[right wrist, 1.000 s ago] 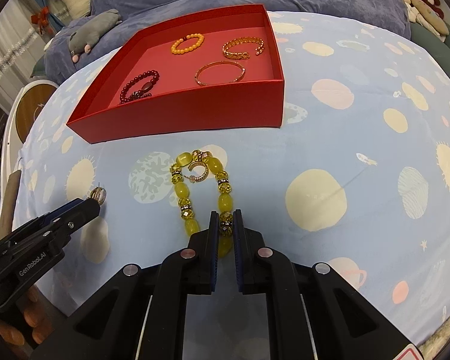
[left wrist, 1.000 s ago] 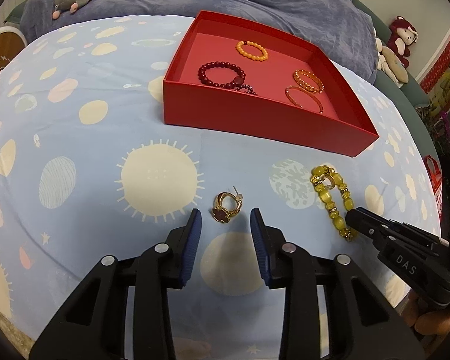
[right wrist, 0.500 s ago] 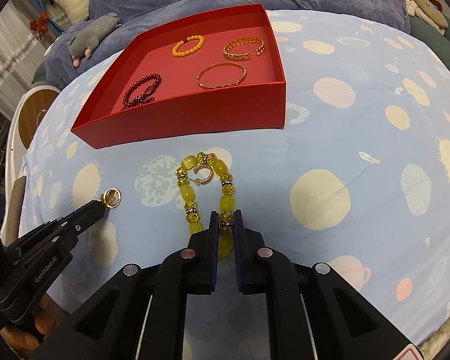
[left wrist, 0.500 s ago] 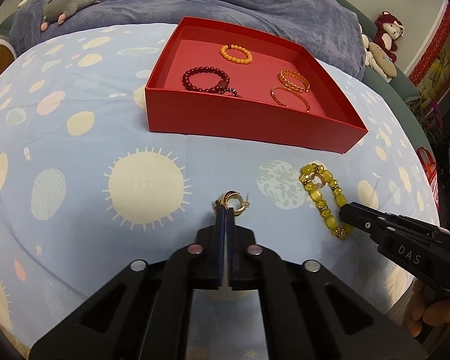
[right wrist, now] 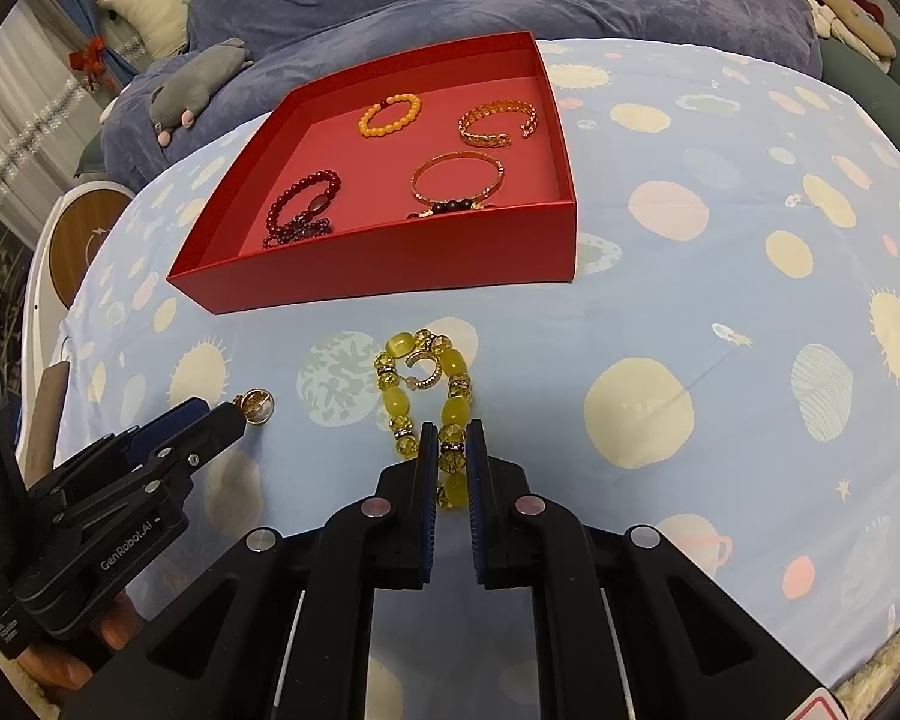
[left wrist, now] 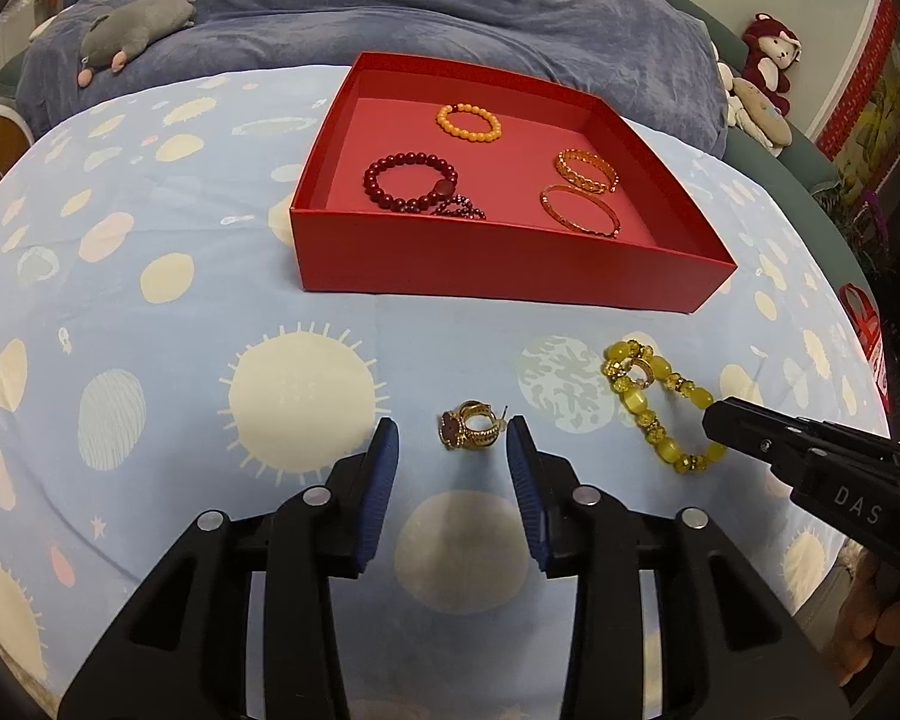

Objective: Organize jewelry

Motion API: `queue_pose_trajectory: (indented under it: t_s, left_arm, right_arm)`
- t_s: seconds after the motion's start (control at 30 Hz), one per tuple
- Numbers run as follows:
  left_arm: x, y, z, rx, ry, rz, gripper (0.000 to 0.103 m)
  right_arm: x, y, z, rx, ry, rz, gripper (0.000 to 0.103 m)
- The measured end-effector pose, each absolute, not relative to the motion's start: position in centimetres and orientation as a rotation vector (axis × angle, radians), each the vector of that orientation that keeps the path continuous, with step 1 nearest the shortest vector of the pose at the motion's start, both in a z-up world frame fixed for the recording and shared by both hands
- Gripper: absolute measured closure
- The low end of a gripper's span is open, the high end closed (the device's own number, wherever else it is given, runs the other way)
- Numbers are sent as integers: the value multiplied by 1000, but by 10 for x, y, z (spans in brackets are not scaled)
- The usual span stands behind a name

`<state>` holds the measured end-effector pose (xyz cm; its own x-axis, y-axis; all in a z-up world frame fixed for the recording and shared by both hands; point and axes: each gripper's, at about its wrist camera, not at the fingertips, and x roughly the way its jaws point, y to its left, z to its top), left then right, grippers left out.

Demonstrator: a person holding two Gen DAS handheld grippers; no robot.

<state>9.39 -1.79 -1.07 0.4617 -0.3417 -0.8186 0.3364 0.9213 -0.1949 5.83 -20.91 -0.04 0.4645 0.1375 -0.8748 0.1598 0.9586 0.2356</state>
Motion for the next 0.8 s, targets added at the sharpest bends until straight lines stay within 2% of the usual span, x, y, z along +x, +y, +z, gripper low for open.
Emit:
queue_pose_trajectory:
  t_s: [0.2, 0.27, 0.43, 0.53, 0.8]
  left_arm:
    - [103, -26, -16, 11, 1005, -506, 69]
    - [103, -28, -17, 7, 1006, -526, 79]
    - [95, -27, -14, -13, 989, -528, 81]
    - [89, -25, -8, -47, 989, -534, 100]
    - [69, -28, -1, -54, 996, -556, 101]
  right_arm:
    - [59, -210, -2, 313, 1098, -16, 94]
    - [59, -210, -3, 313, 1101, -16, 94]
    - [60, -209, -4, 313, 1102, -14, 94]
    - [60, -208, -3, 314, 1100, -10, 94]
    - [54, -205, 1, 309, 1095, -4, 94]
